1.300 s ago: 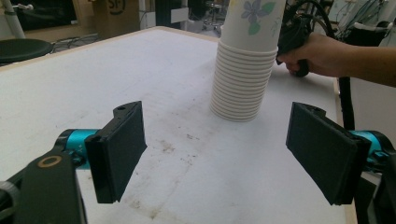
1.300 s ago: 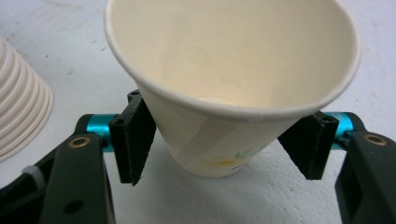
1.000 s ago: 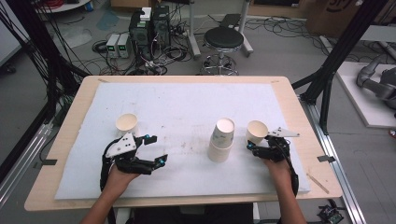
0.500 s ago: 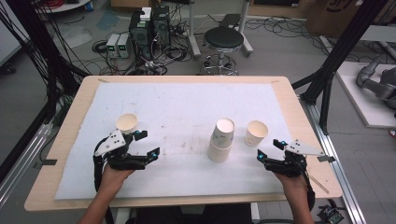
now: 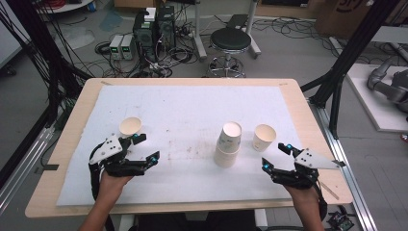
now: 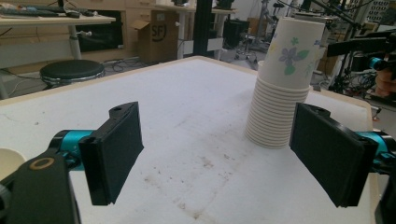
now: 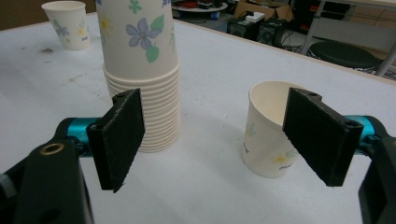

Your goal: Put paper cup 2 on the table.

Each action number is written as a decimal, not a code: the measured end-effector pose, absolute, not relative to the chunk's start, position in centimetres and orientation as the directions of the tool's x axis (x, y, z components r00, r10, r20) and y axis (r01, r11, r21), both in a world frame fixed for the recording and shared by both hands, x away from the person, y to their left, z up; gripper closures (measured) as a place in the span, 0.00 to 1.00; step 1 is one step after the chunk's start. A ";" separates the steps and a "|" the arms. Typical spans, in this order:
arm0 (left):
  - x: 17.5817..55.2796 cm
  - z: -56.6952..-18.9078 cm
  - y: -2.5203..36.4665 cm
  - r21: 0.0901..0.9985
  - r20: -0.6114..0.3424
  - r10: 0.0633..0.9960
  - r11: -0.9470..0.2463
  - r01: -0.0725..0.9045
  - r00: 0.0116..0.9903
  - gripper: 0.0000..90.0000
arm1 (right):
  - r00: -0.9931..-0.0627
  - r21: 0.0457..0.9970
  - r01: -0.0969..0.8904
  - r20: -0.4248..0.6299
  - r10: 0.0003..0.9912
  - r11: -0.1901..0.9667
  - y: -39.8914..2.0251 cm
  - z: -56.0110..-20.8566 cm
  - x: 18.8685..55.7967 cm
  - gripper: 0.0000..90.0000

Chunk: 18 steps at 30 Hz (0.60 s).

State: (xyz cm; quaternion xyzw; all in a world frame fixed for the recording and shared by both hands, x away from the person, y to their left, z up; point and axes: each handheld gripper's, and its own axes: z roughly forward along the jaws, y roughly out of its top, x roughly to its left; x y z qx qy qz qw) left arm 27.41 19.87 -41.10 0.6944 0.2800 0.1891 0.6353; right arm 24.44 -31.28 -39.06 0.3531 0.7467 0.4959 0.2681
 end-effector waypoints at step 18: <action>26.9 -41.0 19.9 0.990 -0.081 0.634 -0.037 0.135 0.769 0.19 | -0.623 0.933 0.238 -0.065 0.779 0.269 -30.9 -38.6 24.1 0.24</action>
